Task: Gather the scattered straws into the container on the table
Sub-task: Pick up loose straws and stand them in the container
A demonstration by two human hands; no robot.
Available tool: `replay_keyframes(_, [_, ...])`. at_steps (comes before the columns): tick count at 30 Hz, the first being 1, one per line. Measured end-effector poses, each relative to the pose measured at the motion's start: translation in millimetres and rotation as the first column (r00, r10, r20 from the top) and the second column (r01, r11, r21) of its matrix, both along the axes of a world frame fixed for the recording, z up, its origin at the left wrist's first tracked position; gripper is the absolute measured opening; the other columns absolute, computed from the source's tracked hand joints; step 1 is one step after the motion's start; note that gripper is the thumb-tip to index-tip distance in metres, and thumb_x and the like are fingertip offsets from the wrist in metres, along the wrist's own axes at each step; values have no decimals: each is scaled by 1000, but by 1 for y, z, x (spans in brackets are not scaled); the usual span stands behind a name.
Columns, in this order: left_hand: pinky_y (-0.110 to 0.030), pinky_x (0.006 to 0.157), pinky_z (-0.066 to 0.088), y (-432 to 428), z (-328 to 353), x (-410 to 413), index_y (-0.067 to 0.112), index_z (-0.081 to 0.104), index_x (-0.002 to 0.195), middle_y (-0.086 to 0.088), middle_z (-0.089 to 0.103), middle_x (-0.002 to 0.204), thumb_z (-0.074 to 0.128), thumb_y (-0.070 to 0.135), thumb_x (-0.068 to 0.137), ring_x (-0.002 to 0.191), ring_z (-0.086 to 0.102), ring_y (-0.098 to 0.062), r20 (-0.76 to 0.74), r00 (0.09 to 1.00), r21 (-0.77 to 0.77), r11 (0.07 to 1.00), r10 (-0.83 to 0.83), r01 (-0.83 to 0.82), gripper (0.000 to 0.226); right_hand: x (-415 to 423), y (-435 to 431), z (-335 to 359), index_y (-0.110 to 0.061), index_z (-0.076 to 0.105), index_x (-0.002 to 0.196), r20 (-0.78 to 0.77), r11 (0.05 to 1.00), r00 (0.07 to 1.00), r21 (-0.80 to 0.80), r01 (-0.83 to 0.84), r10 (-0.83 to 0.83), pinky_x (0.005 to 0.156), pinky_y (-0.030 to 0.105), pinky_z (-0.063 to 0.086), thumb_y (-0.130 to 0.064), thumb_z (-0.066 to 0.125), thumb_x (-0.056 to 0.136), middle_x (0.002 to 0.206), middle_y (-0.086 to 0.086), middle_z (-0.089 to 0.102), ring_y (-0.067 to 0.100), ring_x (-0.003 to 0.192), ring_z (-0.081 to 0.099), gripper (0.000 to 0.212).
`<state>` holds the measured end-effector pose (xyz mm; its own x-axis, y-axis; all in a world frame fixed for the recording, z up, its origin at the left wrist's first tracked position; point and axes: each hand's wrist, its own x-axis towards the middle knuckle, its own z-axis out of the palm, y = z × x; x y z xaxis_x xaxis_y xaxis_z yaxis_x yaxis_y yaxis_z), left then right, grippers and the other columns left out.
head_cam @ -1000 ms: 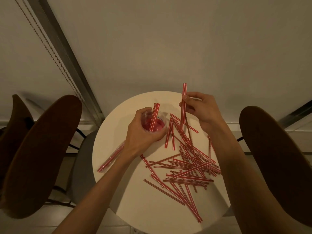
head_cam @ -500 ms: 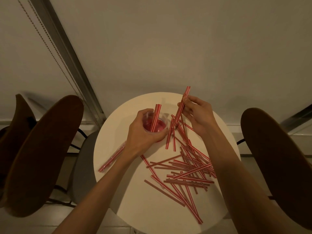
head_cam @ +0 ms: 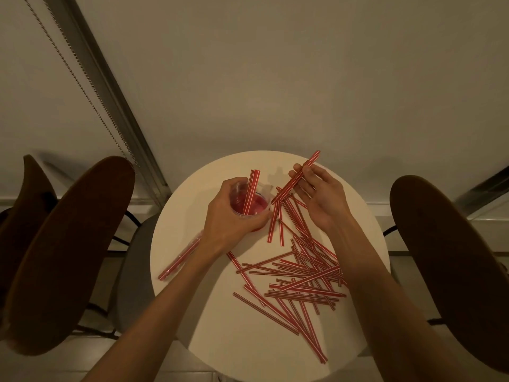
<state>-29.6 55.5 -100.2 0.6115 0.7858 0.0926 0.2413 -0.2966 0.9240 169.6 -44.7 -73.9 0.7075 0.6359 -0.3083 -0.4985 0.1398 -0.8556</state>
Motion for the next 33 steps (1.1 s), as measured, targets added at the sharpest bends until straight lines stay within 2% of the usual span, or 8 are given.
replay_keyframes(5, [-12,90,53,0,0,0,33,52,145,25,60,128,99,46,73,108,62,9,3,1000,-1,1000,-2,2,87,-1,0,19,2,67,134,85,998,995,37,52,-55,103,45,61,-9,68,105,119,15,80,29,110,79,31])
replay_keyframes(8, [-6,84,53,-1,1,-1,32,53,145,28,60,126,98,48,73,107,63,11,12,1000,7,1000,-5,5,87,-11,4,38,7,66,132,113,995,992,97,37,-48,99,45,63,-5,69,103,118,21,79,32,108,79,31])
replay_keyframes(11, [-2,87,51,-1,1,-1,30,54,144,26,64,126,99,45,73,110,65,11,28,1000,-5,1000,-6,6,86,-28,10,53,9,66,131,140,991,990,137,8,-28,95,44,65,-3,70,103,115,23,79,33,105,79,31])
replay_keyframes(15, [-7,94,51,-1,1,-1,29,54,146,21,67,132,98,47,73,116,66,7,30,1000,-4,1000,-4,4,87,-45,18,59,6,68,126,204,993,978,116,21,-44,94,44,66,-2,69,103,110,21,81,34,102,81,25])
replay_keyframes(19, [-1,91,49,-1,0,-2,28,54,146,22,66,130,99,42,74,114,65,9,26,1000,9,1000,-5,5,86,-62,26,48,3,70,123,301,998,953,56,25,-40,91,43,66,-2,72,101,103,17,83,30,99,82,23])
replay_keyframes(26, [-6,98,50,1,0,-3,26,54,146,17,67,133,98,43,75,119,66,2,32,999,29,1000,-6,5,86,-63,24,26,-20,79,117,624,982,778,-182,54,72,88,15,59,-16,78,99,101,-9,84,1,97,79,19])
replay_keyframes(30, [-4,95,50,-1,0,-3,25,54,146,18,67,131,99,42,74,117,66,4,25,1000,26,1000,-7,6,86,-60,22,28,-21,82,114,706,966,697,-248,76,126,98,33,63,-19,81,96,101,-11,83,3,98,78,18])
replay_keyframes(33, [-1,91,49,-2,1,-3,26,53,146,23,63,127,98,43,75,114,64,8,14,1000,26,1000,-5,4,86,-58,20,33,-22,83,114,767,935,599,-345,80,231,99,36,62,-28,81,97,103,-13,81,2,97,76,18])
